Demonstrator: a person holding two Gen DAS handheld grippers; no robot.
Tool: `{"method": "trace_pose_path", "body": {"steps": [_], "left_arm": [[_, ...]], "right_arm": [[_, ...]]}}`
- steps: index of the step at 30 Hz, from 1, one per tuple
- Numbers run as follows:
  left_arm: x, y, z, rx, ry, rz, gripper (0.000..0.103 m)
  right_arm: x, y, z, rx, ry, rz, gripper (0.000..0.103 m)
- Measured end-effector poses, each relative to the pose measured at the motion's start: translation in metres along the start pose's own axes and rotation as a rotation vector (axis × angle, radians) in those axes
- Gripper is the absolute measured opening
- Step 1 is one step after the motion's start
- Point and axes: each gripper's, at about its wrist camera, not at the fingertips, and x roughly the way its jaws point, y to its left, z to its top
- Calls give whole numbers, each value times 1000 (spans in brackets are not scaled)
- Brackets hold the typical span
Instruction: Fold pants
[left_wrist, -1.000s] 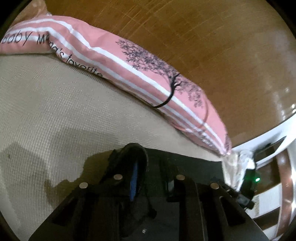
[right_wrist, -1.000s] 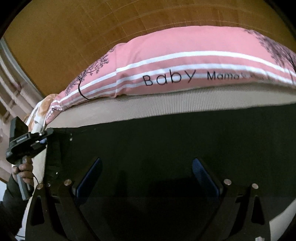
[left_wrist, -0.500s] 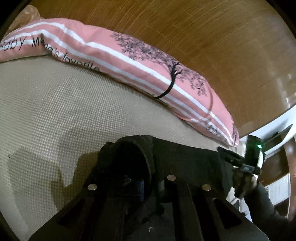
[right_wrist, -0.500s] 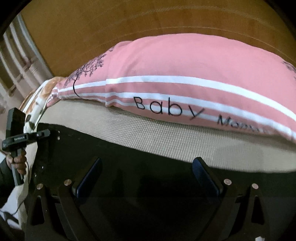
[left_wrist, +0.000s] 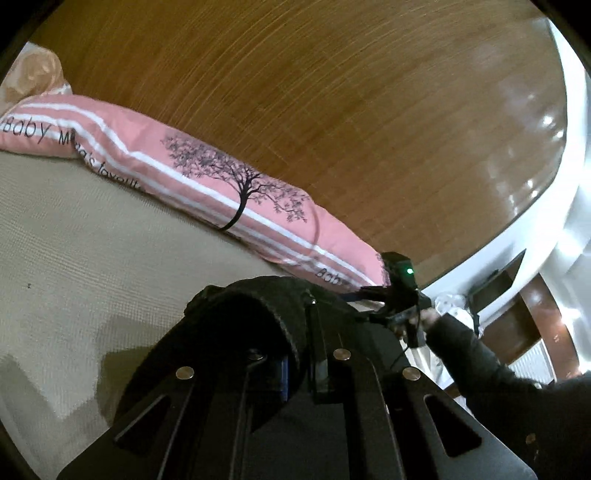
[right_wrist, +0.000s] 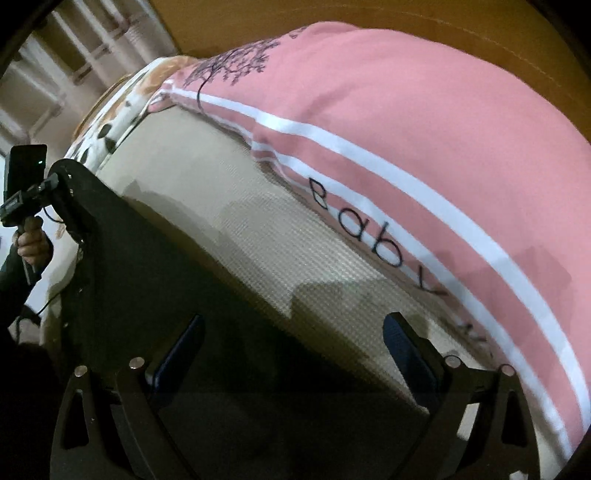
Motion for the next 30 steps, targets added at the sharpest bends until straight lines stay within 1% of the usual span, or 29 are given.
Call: {"method": "trace_pose_path", "body": {"steps": [2, 4, 6, 9, 12, 14, 18, 19, 20, 22, 23, 24, 26, 28, 29, 30], "left_arm": [[2, 0, -1, 5, 12, 4, 7], [2, 0, 0, 8, 15, 10, 7], [2, 2, 1, 3, 19, 9, 7], [2, 3, 0, 14, 18, 23, 7], [1, 2, 0, 15, 20, 28, 7], [2, 1, 0, 23, 20, 30, 7], [5, 3, 0, 22, 21, 48, 7], [6, 4, 0, 20, 22, 52, 7], [9, 5, 0, 23, 24, 63, 7], [15, 6, 0, 43, 25, 121, 7], [18, 7, -1, 49, 25, 143, 7], [20, 8, -2, 48, 24, 164, 7], [21, 9, -3, 47, 20, 178, 7], [18, 4, -4, 70, 14, 198, 7], [16, 1, -5, 84, 16, 196, 7], [13, -3, -6, 98, 15, 200, 7]], "right_arm": [[3, 4, 1, -43, 35, 9, 73], [8, 8, 0, -91, 79, 37, 64], [14, 9, -4, -111, 127, 39, 60], [19, 4, -11, -117, 176, 32, 53], [19, 4, -9, -125, 172, 42, 46], [16, -2, -13, -131, 176, 42, 40], [10, -12, -18, -128, 178, 21, 35], [9, -13, -20, -129, 174, 9, 31], [8, -13, -22, -125, 167, -11, 24], [8, -8, -23, -115, 152, -48, 15], [5, -8, -25, -114, 138, -77, 14], [1, -1, -27, -122, 117, -133, 13], [-6, 11, -30, -115, 78, -200, 10], [-17, 28, -38, -95, 18, -302, 9], [-22, 35, -42, -85, -3, -332, 8], [-31, 47, -49, -76, -33, -386, 8]]}}
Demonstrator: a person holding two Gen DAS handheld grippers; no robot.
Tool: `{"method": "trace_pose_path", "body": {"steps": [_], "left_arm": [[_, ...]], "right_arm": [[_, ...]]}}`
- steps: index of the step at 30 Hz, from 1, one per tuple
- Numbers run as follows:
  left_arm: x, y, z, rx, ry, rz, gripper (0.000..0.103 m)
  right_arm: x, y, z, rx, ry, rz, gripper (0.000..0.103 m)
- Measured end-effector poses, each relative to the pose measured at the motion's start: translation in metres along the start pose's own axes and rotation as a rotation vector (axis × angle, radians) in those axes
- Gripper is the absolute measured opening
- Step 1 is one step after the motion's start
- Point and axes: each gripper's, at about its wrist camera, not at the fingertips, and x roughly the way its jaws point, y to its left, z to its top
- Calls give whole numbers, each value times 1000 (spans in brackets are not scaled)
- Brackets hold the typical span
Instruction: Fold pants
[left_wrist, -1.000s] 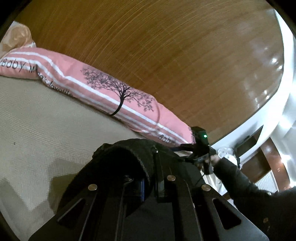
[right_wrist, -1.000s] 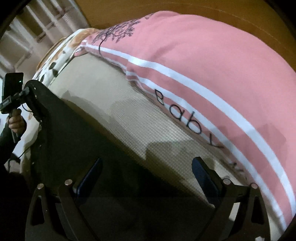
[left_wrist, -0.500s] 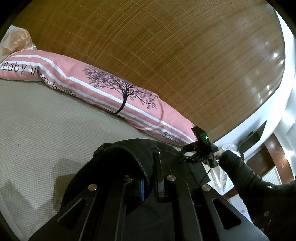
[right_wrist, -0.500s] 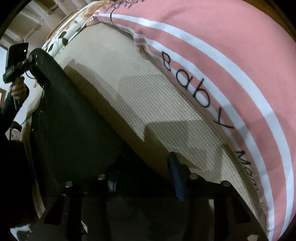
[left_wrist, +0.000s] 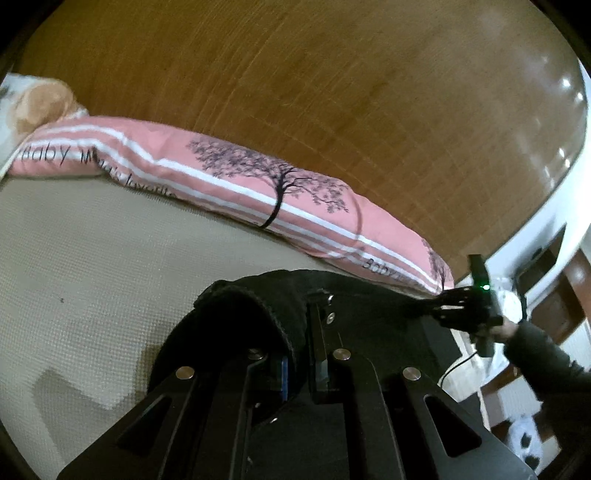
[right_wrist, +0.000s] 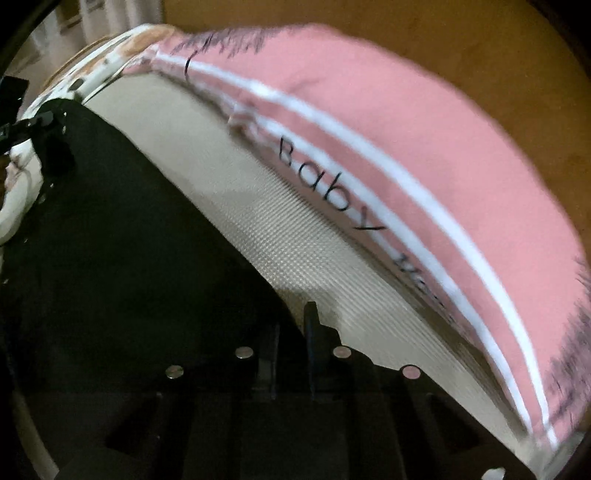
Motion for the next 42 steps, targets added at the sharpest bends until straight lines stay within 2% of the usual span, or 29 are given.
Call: {"method": "trace_pose_path", "body": {"steps": [3, 10, 13, 17, 20, 25, 30, 33, 34, 35, 37, 38, 39, 41, 42], "left_arm": [[-13, -9, -5, 27, 10, -1, 7], [-58, -43, -36, 117, 52, 1, 8], [-79, -52, -58, 159, 81, 3, 8], [-100, -58, -98, 219, 158, 13, 9], [-104, -56, -127, 266, 224, 50, 11], [-96, -56, -175, 359, 328, 141, 12], [-92, -62, -199, 443, 339, 219, 18], [-92, -62, -201, 432, 355, 224, 18], [-93, -62, -201, 426, 361, 225, 19], [-94, -63, -201, 425, 366, 226, 19], [-100, -64, -204, 415, 373, 220, 20], [-104, -63, -206, 400, 379, 208, 21], [-108, -62, -207, 383, 382, 202, 24], [-116, -58, -211, 355, 385, 219, 43], [-119, -55, -212, 346, 386, 238, 64]], "right_arm": [[-32, 17, -18, 41, -42, -100, 7], [-96, 67, -78, 146, -93, -204, 6], [-119, 91, -110, 198, -111, -216, 5], [-142, 130, -160, 276, -134, -184, 5], [-141, 154, -190, 328, -124, -152, 5], [-110, 182, -231, 418, -66, -121, 5], [-82, 193, -247, 454, -3, -132, 6], [-81, 197, -248, 476, 5, -158, 10], [-83, 197, -247, 494, 10, -166, 17], [-88, 198, -248, 519, 14, -170, 29], [-100, 202, -253, 537, -3, -167, 43], [-109, 206, -258, 546, -23, -178, 44], [-115, 208, -260, 550, -33, -181, 44], [-126, 210, -268, 582, -50, -165, 44], [-131, 212, -274, 613, -65, -151, 44]]}}
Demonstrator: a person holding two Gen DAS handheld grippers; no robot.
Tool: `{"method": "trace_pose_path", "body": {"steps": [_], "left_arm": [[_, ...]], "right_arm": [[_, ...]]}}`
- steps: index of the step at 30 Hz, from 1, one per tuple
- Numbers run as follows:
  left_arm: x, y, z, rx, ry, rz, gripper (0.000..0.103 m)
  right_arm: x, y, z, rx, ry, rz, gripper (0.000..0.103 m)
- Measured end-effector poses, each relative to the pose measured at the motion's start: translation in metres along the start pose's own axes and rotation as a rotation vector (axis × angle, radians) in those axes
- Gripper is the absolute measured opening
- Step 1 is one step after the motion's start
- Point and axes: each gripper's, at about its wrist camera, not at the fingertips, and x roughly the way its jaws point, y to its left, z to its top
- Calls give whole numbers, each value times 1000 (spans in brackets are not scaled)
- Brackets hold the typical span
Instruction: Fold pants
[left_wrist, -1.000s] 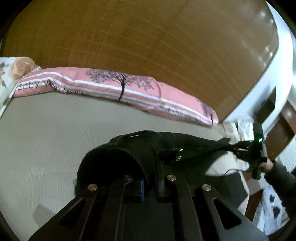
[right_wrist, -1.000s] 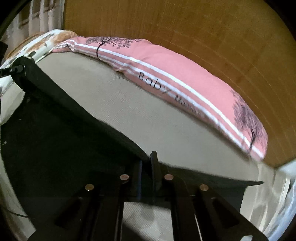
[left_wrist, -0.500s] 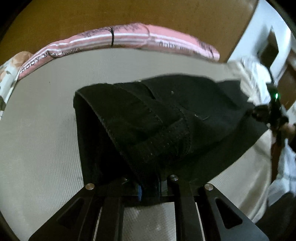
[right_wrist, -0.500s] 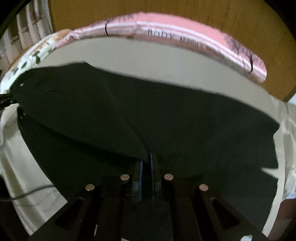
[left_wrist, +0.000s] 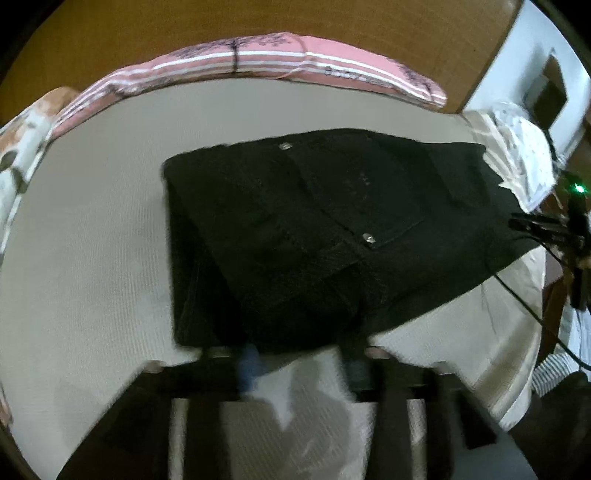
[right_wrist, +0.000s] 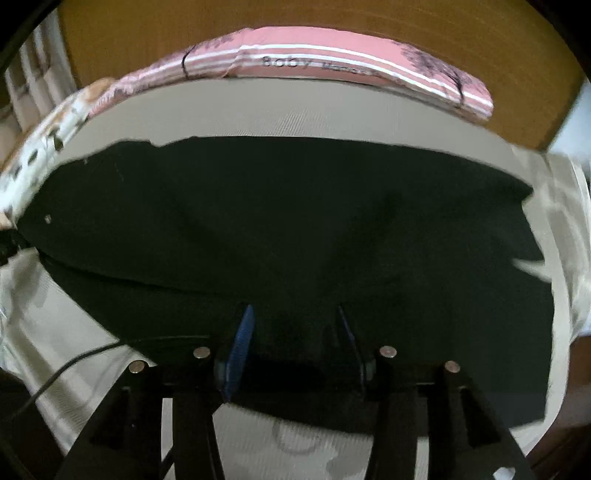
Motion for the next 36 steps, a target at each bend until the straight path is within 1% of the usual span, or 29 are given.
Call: {"method": "trace_pose_path", "body": {"steps": [1, 2, 4, 5, 8, 9, 11, 12, 13, 16, 17, 19, 20, 21, 22, 25, 27, 28, 30, 34, 36], "left_arm": [[-3, 4, -4, -18, -5, 19, 70], [-7, 9, -9, -37, -16, 27, 70], [-17, 20, -19, -116, -24, -1, 70], [-22, 24, -23, -158, -33, -34, 70], [-32, 36, -36, -344, -59, -207, 66], [-31, 38, -39, -389, -65, -253, 63], [-25, 41, -44, -510, -65, -360, 63], [-21, 42, -44, -554, -70, -408, 63], [-17, 43, -45, -603, -76, -443, 62], [-6, 43, -37, -692, -91, -491, 62], [-2, 42, -35, -715, -91, -498, 63], [4, 42, -32, -747, -93, -485, 62], [6, 41, -31, -756, -97, -473, 61], [7, 39, -29, -762, -99, -443, 47], [7, 37, -28, -755, -104, -417, 28], [2, 33, -19, -695, -126, -342, 19], [-5, 29, -13, -660, -154, -304, 17], [-9, 29, -10, -658, -165, -299, 17], [-11, 30, -4, -667, -173, -307, 17], [-10, 31, 4, -655, -162, -300, 17], [-8, 33, 3, -660, -152, -295, 17]], "right_arm": [[-3, -1, -5, 27, -7, 17, 44], [-5, -2, -11, 61, -11, 38, 44], [-5, -2, -19, 108, -18, 72, 44], [-5, 0, -22, 123, -20, 83, 44], [1, 8, -28, 142, -26, 110, 44], [2, 11, -28, 141, -30, 114, 44], [4, 15, -28, 146, -43, 129, 44], [6, 17, -27, 154, -48, 142, 44], [8, 18, -27, 165, -50, 158, 44], [14, 19, -27, 202, -52, 194, 44], [16, 18, -27, 218, -50, 209, 44], [19, 14, -28, 261, -54, 249, 44], [20, 12, -29, 283, -57, 264, 44], [22, 8, -30, 310, -62, 281, 44], [24, 4, -32, 340, -65, 301, 44], [31, -10, -39, 428, -75, 340, 45], [36, -23, -45, 504, -95, 379, 44], [39, -31, -47, 551, -106, 405, 40], [44, -42, -49, 619, -128, 435, 38], [52, -62, -44, 703, -168, 427, 36], [59, -76, -40, 762, -193, 435, 33]]}}
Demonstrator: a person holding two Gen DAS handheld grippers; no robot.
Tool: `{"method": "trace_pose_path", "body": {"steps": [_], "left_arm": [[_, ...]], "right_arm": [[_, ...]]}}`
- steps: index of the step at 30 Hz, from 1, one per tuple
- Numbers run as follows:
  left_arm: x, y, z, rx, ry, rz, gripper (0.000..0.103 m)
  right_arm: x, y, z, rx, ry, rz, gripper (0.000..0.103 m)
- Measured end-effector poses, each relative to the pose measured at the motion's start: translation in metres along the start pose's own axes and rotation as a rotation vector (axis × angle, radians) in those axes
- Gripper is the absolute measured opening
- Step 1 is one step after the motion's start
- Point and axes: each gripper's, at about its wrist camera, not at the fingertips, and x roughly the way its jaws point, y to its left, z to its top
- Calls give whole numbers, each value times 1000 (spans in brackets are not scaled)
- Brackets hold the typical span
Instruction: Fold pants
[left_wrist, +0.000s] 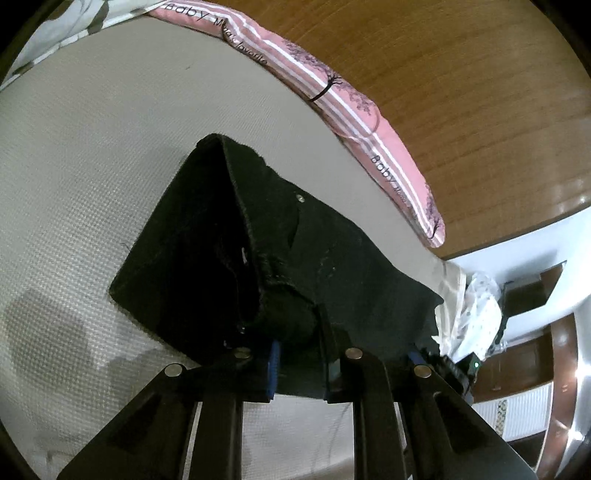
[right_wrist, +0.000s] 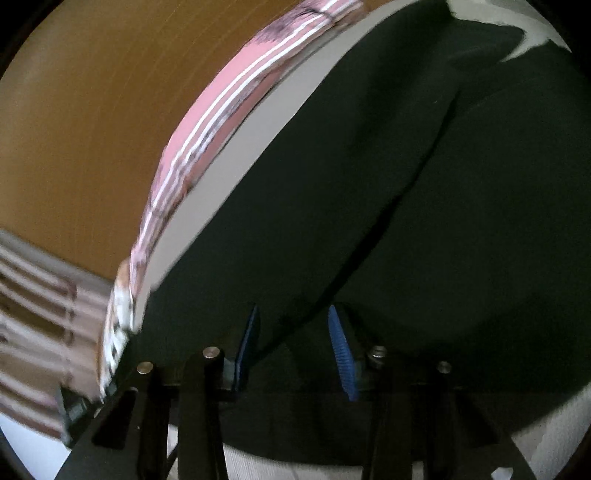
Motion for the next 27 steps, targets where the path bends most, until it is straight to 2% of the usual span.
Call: {"method": "trace_pose_path", "body": {"steps": [2, 5, 12, 21, 25, 27], "left_arm": [[-1, 3, 0, -8, 1, 13, 17], [1, 7, -1, -17, 13, 28, 17], [3, 11, -1, -17, 25, 53, 17], [9, 15, 1, -21, 38, 75, 17], [11, 17, 0, -24, 41, 83, 17], [13, 16, 1, -15, 44, 94, 17]], "right_arm": [[5, -7, 12, 38, -21, 10, 25], [11, -14, 30, 69, -46, 3, 19], [10, -29, 55, 131, -98, 11, 19], [-3, -53, 53, 257, -135, 91, 23], [-9, -56, 53, 295, -160, 112, 24], [-13, -60, 53, 305, -172, 96, 24]]}}
